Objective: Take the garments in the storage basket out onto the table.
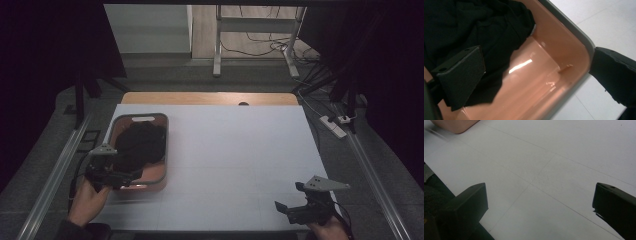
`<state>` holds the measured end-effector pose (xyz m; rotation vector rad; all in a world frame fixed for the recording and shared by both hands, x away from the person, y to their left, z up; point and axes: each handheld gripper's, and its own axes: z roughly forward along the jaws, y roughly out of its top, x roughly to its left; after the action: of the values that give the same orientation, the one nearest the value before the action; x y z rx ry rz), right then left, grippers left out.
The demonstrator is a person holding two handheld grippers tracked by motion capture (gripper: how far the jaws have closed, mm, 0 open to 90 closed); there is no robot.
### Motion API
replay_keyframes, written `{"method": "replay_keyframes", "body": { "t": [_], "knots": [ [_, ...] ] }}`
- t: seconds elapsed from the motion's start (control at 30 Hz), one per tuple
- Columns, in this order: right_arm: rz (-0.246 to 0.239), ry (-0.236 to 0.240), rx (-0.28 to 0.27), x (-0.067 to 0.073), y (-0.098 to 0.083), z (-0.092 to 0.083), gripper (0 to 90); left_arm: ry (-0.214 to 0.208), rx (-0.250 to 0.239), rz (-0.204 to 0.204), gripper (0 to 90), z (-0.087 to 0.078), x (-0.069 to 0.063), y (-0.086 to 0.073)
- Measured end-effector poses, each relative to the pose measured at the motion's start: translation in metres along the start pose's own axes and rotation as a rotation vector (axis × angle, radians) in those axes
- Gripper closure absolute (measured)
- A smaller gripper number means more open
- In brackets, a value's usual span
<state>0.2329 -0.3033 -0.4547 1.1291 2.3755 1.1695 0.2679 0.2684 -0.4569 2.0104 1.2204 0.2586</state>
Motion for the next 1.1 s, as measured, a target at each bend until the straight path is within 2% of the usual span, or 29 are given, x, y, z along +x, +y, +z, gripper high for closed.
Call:
{"method": "replay_keyframes", "body": {
  "t": [0.27, 0.67, 0.93, 1.0, 1.1],
  "knots": [
    [-0.005, 0.004, 0.005, 0.000, 0.000, 0.000, 0.0, 0.010, 0.023, -0.027, 0.4, 0.016, 0.012, 0.016],
    [-0.004, 0.007, 0.010, 0.000, 0.000, 0.001, 0.0, 0.030, 0.079, -0.025, 0.1, 0.040, 0.026, 0.039],
    [-0.019, 0.017, 0.014, 0.001, 0.000, 0.002, 0.0, 0.072, 0.118, -0.042, 0.5, 0.056, 0.043, 0.053],
    [-0.018, 0.019, 0.016, 0.001, 0.000, 0.001, 0.0, 0.064, 0.127, -0.040, 0.0, 0.060, 0.048, 0.055],
    [-0.017, 0.020, 0.016, 0.001, 0.000, 0.002, 0.0, 0.071, 0.142, -0.059, 0.0, 0.067, 0.055, 0.059]
  ]
}}
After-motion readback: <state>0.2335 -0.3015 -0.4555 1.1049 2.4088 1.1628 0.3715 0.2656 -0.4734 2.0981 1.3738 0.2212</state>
